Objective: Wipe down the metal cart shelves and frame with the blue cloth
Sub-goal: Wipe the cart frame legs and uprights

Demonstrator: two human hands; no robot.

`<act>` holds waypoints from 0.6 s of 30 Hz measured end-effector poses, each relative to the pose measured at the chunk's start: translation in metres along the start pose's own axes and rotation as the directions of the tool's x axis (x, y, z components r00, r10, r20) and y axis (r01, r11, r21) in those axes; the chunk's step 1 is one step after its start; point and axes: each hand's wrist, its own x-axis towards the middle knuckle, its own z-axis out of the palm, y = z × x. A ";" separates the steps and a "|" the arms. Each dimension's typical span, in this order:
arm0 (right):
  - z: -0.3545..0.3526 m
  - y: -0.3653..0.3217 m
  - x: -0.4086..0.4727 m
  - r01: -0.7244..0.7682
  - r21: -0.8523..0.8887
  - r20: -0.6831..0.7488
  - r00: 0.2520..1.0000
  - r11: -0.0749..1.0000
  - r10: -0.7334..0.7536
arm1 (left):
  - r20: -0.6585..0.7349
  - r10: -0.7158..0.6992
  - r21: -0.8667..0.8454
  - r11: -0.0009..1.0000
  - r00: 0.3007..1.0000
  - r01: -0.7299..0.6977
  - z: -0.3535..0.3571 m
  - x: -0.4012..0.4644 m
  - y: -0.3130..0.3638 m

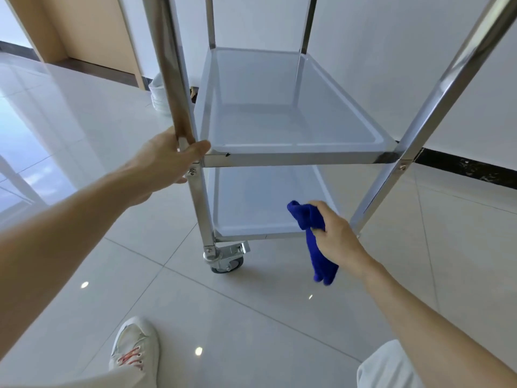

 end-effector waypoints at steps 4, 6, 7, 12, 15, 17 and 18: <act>0.025 0.005 0.021 -0.361 0.051 0.227 0.912 0.931 0.341 | -0.007 0.013 0.025 1.000 1.000 -0.012 0.001 -0.001 0.005; 0.032 -0.007 0.033 -0.323 -0.001 0.229 0.921 0.946 0.315 | -0.008 0.021 0.046 0.999 1.000 -0.021 0.002 -0.003 0.007; 0.034 -0.016 0.040 -0.271 -0.024 0.216 0.938 0.962 0.270 | -0.004 0.031 0.060 0.998 1.000 -0.030 0.002 -0.004 0.008; 0.066 -0.058 0.079 0.066 -0.148 0.146 0.988 0.987 -0.044 | -0.003 0.028 0.106 0.994 1.000 -0.027 0.001 -0.008 0.013; 0.107 -0.064 0.084 0.173 -0.393 0.354 0.935 0.903 -0.026 | 0.001 0.030 0.117 0.993 1.000 -0.030 0.000 -0.010 0.014; 0.136 -0.059 0.078 0.228 -0.517 0.541 0.834 0.825 0.109 | 0.005 0.027 0.117 0.993 1.000 -0.027 0.000 -0.010 0.013; 0.148 -0.054 0.076 0.249 -0.546 0.565 0.815 0.800 0.132 | 0.002 0.028 0.122 0.992 1.000 -0.028 0.000 -0.008 0.011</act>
